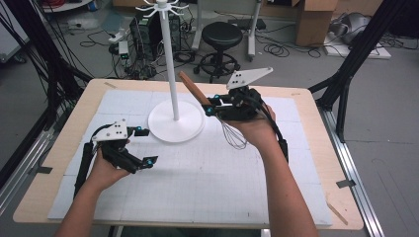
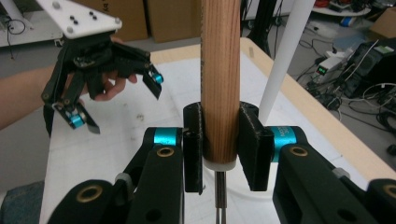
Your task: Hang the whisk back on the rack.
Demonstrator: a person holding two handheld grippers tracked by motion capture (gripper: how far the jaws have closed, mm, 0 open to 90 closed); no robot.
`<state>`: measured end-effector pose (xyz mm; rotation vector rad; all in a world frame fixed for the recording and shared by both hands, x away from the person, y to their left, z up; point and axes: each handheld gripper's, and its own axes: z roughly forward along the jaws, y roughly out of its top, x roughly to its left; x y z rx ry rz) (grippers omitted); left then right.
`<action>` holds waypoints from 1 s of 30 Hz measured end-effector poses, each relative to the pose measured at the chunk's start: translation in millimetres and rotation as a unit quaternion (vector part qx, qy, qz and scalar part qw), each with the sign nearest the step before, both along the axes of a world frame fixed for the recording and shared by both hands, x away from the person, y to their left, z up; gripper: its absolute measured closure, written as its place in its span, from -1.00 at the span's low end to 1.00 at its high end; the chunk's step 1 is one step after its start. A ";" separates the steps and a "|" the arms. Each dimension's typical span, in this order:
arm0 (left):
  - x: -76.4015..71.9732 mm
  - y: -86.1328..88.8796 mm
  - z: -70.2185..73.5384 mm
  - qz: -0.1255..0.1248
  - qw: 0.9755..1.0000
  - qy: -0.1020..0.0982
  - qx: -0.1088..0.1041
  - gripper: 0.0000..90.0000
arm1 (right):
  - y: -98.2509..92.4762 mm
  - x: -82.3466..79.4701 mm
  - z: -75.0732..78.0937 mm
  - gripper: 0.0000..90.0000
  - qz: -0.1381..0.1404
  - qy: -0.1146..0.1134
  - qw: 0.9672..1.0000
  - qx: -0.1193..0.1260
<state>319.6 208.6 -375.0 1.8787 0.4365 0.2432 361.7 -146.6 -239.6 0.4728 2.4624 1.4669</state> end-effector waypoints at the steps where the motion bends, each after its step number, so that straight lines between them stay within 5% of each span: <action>1: -0.1 0.0 0.1 0.000 1.000 0.000 -0.001 -0.96 | 0.7 1.2 2.3 0.63 0.002 -0.002 1.000 0.002; 15: -1.3 -1.5 1.5 0.002 1.000 -0.005 0.005 -0.96 | 29.5 18.3 46.8 0.63 0.009 -0.037 0.999 0.004; 30: -1.1 -1.0 2.2 0.002 1.000 -0.007 0.004 -0.96 | 37.8 44.4 72.8 0.63 0.009 -0.025 0.999 0.045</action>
